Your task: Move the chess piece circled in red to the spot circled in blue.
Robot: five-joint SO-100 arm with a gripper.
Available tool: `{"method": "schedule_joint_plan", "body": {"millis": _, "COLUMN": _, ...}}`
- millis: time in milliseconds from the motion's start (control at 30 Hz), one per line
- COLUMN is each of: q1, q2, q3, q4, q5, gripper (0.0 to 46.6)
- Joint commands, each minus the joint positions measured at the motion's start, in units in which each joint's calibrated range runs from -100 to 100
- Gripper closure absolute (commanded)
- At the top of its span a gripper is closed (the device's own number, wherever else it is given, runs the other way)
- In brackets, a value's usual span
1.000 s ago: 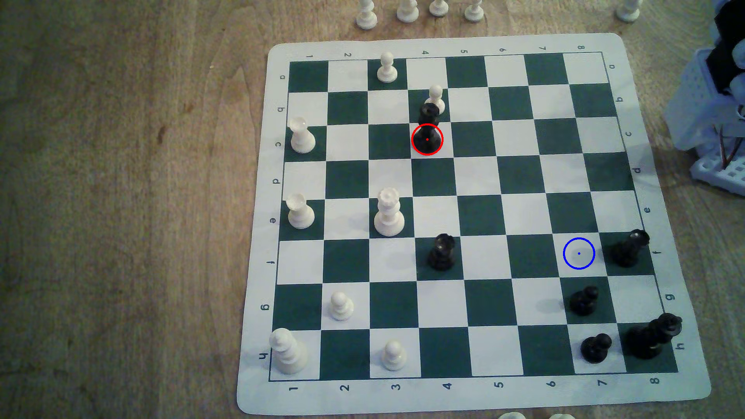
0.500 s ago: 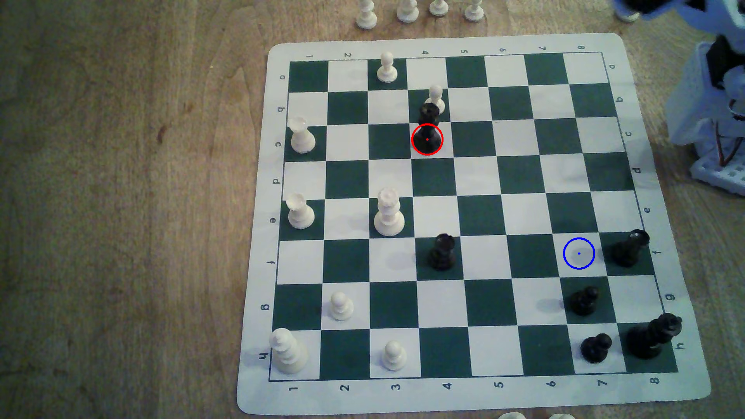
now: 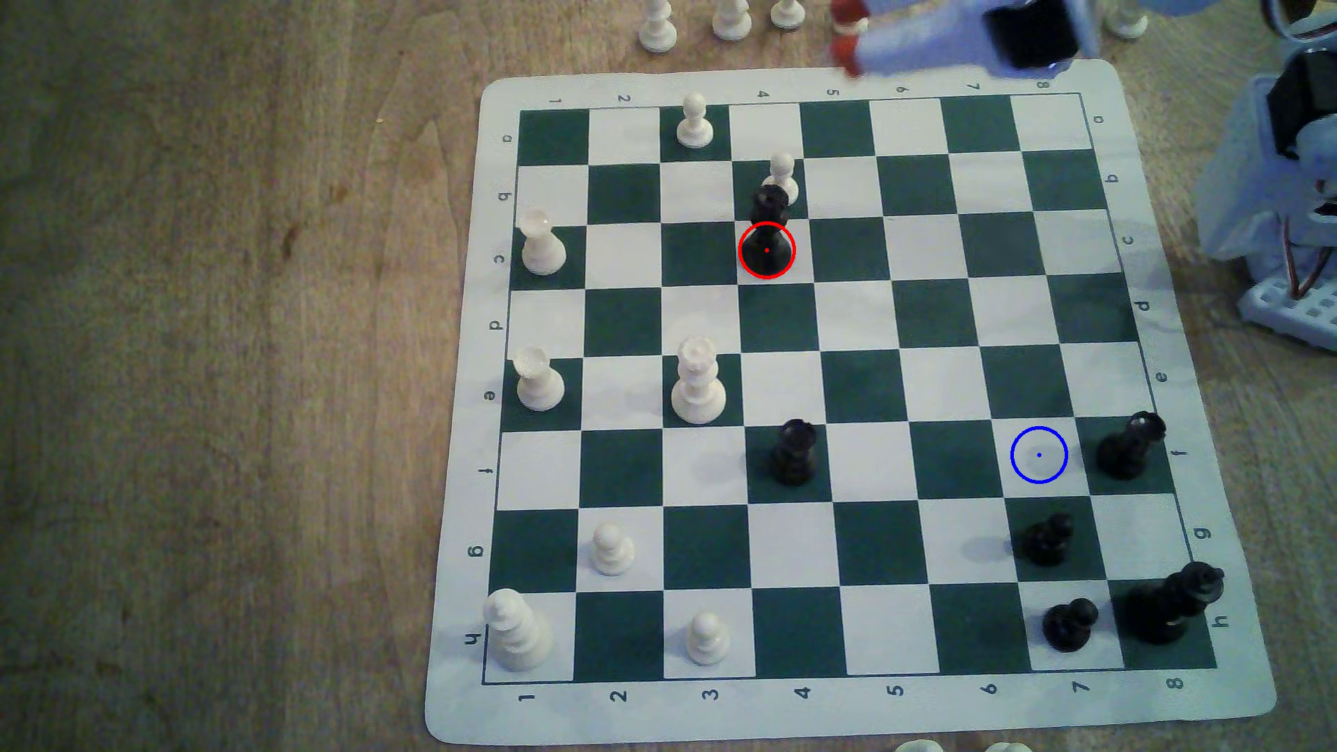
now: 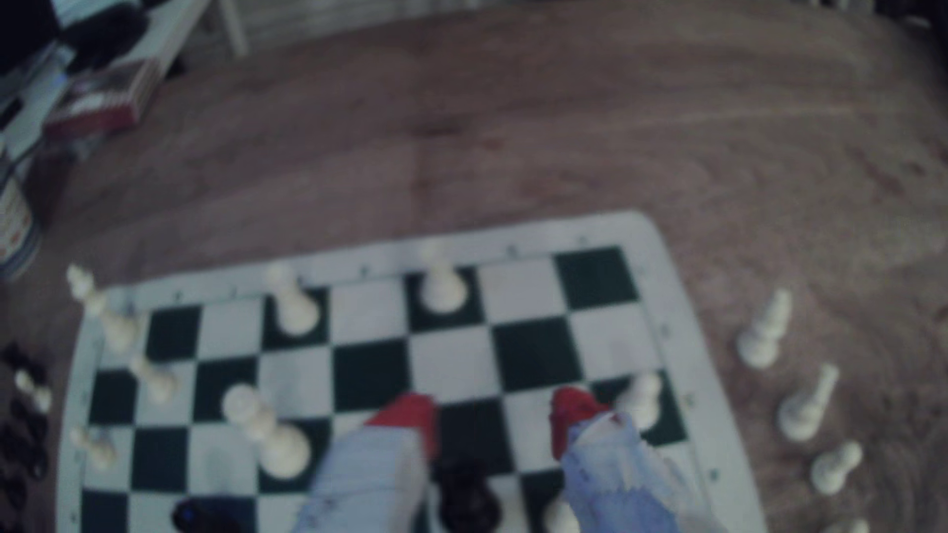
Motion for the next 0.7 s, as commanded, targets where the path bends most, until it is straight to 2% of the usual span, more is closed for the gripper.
{"method": "schedule_joint_plan", "body": {"millis": 0, "q1": -2.97, "q2": 12.57, "q3": -12.09, "q4": -1.43, "q5": -1.76, "gripper": 26.4}}
{"method": "schedule_joint_plan", "body": {"millis": 133, "q1": -3.59, "q2": 23.52, "q3": -23.51, "q4": 2.91, "q5": -3.52, "gripper": 27.7}}
{"method": "schedule_joint_plan", "body": {"millis": 433, "q1": -3.44, "q2": 35.06, "q3": -36.39, "q4": 18.23, "q5": -4.69, "gripper": 29.9}}
{"method": "schedule_joint_plan", "body": {"millis": 667, "q1": -3.44, "q2": 38.03, "q3": -37.84, "q4": 21.01, "q5": -4.79, "gripper": 30.1}}
